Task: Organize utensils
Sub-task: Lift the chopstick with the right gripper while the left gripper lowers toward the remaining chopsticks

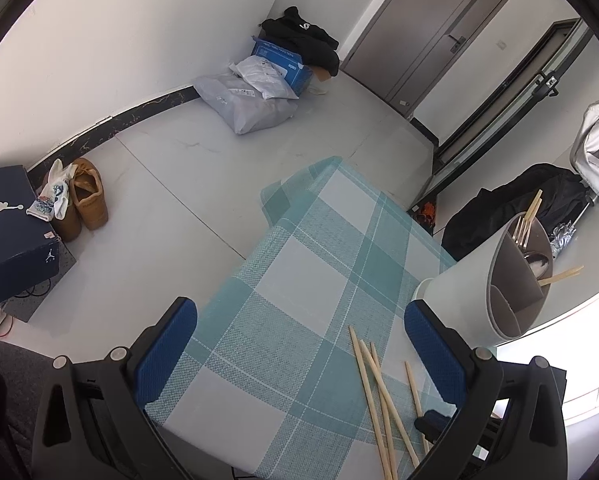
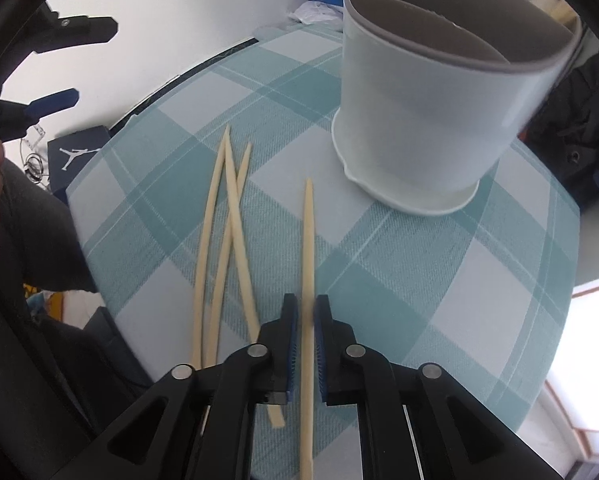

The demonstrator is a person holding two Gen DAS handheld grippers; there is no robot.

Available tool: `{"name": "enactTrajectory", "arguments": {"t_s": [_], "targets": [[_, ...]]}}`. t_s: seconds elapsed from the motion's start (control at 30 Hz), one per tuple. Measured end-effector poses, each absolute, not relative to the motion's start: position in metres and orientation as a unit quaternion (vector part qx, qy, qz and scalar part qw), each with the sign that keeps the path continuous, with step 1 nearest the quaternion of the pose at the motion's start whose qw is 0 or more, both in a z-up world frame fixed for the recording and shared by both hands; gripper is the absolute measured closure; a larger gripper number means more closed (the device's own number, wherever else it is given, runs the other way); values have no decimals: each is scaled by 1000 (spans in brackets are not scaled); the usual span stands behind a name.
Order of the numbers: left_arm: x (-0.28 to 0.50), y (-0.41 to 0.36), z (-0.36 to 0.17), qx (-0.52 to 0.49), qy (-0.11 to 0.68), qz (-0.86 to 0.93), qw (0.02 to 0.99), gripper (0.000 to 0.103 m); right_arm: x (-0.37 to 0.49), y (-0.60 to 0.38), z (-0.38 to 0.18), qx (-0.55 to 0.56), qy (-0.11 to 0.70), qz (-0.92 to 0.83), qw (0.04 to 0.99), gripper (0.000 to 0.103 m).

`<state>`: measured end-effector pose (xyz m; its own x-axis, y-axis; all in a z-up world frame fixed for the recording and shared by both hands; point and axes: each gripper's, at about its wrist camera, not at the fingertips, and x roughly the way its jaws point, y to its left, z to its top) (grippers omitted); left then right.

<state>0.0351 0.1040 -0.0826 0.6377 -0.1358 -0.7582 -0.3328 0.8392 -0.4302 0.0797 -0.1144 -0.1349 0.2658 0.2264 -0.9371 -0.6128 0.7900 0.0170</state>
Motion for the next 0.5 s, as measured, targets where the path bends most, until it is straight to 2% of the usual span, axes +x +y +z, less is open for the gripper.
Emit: {"name": "enactTrajectory", "arguments": {"t_s": [0.2,0.37,0.43,0.5], "targets": [[38,103,-87,-275,431,52,858,1,93,-93,-137,-178,523,272,788,86],[38,103,-92,-279,434,46,855,1,99,-89,-141,-164,503,265,806,86],[41,101,-94,-274,443,47,852,1,97,-93,-143,-153,501,266,809,99],[44,95,-98,-255,458,47,850,1,95,-94,-142,-142,497,270,812,99]]}}
